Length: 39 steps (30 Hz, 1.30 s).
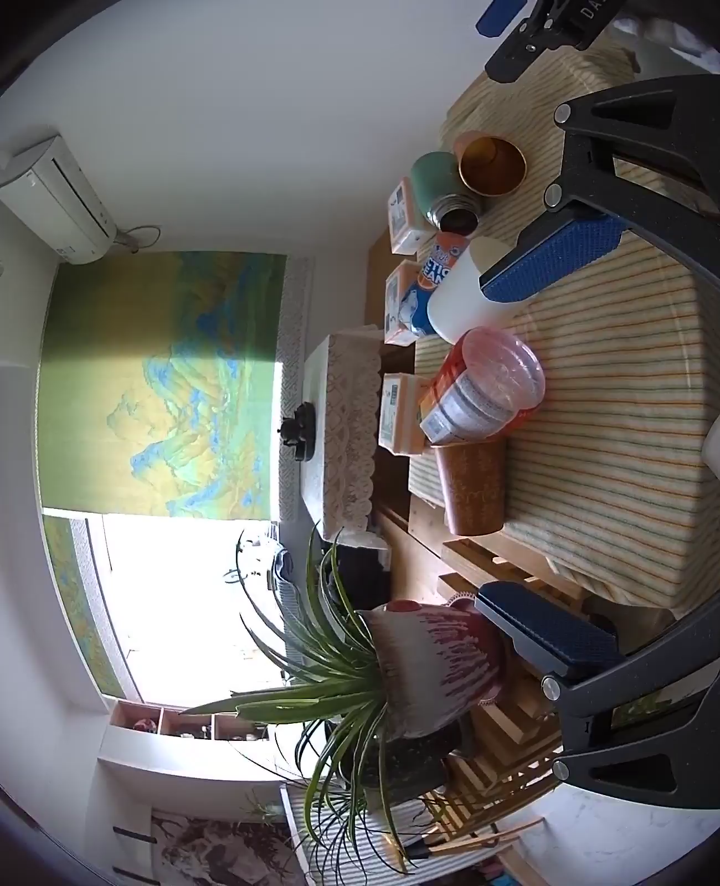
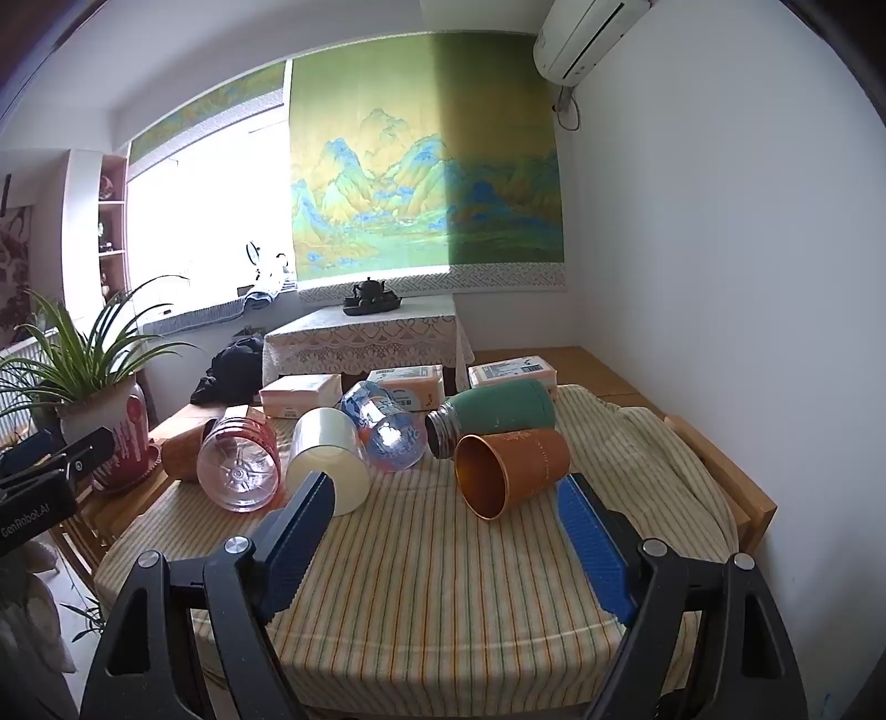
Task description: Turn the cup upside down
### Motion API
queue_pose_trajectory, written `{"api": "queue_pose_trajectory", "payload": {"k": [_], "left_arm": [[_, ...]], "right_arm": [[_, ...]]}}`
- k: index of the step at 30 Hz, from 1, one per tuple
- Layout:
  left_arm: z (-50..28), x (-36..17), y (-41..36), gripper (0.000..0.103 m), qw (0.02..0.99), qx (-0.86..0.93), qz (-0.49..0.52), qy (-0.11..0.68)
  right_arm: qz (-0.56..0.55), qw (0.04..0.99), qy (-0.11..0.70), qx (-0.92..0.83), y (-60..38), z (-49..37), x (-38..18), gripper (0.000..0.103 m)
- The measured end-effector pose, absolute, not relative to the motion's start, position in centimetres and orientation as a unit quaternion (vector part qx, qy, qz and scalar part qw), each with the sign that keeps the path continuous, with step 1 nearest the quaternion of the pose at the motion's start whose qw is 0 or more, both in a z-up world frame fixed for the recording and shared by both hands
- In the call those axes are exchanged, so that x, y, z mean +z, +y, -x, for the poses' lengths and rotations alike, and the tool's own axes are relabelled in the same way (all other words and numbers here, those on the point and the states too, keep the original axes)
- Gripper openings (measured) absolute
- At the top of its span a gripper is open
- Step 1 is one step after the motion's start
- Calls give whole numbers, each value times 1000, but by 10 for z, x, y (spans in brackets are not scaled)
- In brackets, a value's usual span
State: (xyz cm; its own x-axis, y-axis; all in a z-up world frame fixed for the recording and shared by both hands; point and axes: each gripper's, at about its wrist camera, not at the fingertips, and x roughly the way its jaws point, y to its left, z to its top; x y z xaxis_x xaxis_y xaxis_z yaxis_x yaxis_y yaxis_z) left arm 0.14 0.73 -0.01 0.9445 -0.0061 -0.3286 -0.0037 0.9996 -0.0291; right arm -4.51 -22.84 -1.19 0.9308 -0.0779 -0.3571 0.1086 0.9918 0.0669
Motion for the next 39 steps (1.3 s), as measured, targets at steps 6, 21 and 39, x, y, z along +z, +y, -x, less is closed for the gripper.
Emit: {"api": "queue_pose_trajectory", "payload": {"k": [6, 21, 39], "left_arm": [[0, 0, 6, 102, 986, -1, 15, 164], [-4, -2, 4, 102, 985, -3, 12, 170], [-4, -2, 2, 102, 985, -5, 10, 170]], "right_arm": [[-44, 981, 181, -48, -228, 46, -13, 80], [-44, 980, 186, -48, -229, 43, -14, 80], [-47, 980, 186, -48, -231, 43, -15, 80]]}}
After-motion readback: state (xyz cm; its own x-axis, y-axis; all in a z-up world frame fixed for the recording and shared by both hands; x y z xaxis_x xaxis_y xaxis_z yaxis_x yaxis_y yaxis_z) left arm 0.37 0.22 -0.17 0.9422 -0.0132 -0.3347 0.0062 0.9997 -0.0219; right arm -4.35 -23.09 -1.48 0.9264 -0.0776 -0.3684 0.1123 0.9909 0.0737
